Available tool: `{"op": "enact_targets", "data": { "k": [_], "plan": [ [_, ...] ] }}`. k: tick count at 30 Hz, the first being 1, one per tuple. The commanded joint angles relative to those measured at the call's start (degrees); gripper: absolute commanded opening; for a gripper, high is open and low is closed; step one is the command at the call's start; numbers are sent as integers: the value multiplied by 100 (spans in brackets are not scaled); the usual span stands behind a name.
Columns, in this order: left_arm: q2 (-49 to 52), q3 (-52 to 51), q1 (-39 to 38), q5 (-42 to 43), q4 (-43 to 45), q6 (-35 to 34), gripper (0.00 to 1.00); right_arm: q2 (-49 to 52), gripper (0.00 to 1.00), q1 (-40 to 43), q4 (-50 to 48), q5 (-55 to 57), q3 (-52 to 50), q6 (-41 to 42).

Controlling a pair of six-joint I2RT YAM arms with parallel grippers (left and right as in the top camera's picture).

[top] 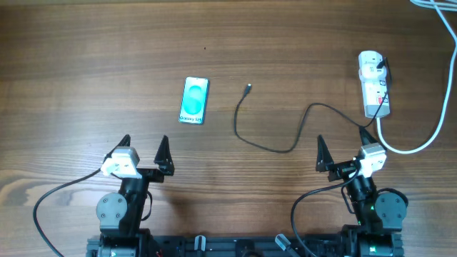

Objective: Plug charger to phone and switch on socket

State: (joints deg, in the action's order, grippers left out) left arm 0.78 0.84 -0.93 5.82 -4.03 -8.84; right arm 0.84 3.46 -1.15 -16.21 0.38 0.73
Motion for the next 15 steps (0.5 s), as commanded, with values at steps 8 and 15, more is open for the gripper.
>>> {"op": "enact_targets", "data": {
  "k": [8, 15],
  "plan": [
    [-61, -52, 42, -55, 4, 109, 100, -20, 100, -28, -13, 74, -9, -70],
    [-61, -52, 42, -55, 4, 109, 100, -20, 100, -28, -13, 74, -9, -70]
  ]
}}
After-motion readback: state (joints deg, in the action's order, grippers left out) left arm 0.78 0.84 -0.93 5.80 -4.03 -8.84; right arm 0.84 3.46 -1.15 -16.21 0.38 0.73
